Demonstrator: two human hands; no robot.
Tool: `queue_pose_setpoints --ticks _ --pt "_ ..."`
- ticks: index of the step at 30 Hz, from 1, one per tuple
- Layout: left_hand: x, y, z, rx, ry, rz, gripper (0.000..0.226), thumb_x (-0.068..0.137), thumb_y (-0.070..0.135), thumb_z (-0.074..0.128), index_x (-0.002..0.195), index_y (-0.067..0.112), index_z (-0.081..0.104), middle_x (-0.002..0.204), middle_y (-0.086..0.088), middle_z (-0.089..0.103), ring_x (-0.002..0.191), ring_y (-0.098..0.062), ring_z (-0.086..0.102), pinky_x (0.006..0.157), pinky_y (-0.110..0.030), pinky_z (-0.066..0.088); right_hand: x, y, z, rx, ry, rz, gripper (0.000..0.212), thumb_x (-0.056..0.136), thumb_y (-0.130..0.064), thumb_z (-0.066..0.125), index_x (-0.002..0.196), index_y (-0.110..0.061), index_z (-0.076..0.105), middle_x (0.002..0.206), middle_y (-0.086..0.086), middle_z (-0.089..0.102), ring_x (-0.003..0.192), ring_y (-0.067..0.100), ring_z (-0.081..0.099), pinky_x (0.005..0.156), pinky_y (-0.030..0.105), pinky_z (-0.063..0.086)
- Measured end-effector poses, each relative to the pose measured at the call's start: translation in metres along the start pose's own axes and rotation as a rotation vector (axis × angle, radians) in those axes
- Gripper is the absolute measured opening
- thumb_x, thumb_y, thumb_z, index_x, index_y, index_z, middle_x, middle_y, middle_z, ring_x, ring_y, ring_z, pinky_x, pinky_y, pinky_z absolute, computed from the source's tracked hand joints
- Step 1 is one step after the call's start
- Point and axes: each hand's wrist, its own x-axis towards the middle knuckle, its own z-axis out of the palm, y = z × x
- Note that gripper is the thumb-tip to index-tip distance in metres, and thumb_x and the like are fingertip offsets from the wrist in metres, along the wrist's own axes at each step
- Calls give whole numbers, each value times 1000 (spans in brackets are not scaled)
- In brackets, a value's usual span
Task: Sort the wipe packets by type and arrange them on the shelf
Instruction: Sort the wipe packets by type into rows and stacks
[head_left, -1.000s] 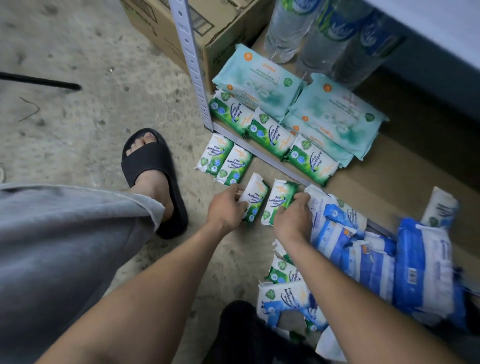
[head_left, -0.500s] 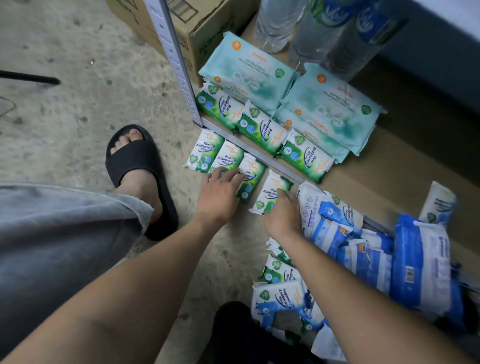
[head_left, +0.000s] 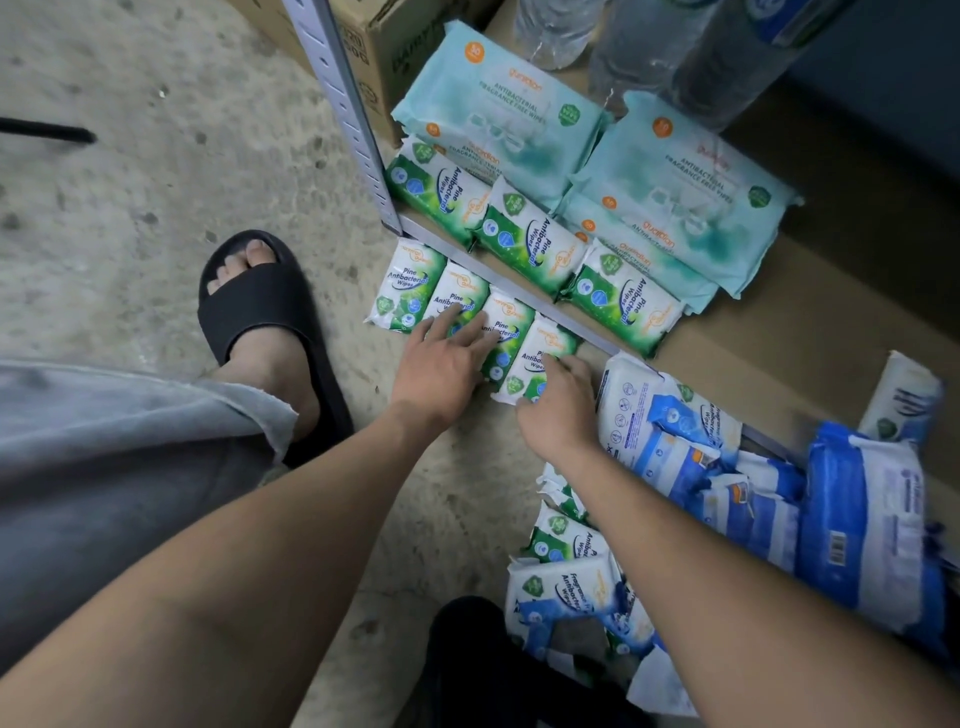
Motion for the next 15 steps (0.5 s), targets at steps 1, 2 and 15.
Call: queue_pose_setpoints --ticks 1,2,15 --pt "1 0 0 1 -4 -2 54 99 34 57 150 30 39 163 8 27 152 -29 16 115 -41 20 1 0 0 13 3 -3 67 89 -9 66 150 -8 39 159 10 23 145 22 28 111 21 19" --pt "2 0 0 5 -10 -5 55 99 34 56 151 30 38 164 8 25 152 -29 15 114 -41 21 2 1 0 21 6 -5 69 90 -9 66 152 -8 36 160 9 22 146 21 26 113 22 20" --pt "-6 9 -10 3 -106 -13 56 96 24 52 150 28 40 164 4 23 150 -29 18 112 -42 29 -13 -1 -7 -66 -21 -93 58 89 -10 59 146 -12 45 157 10 29 143 30 32 118 38 28"
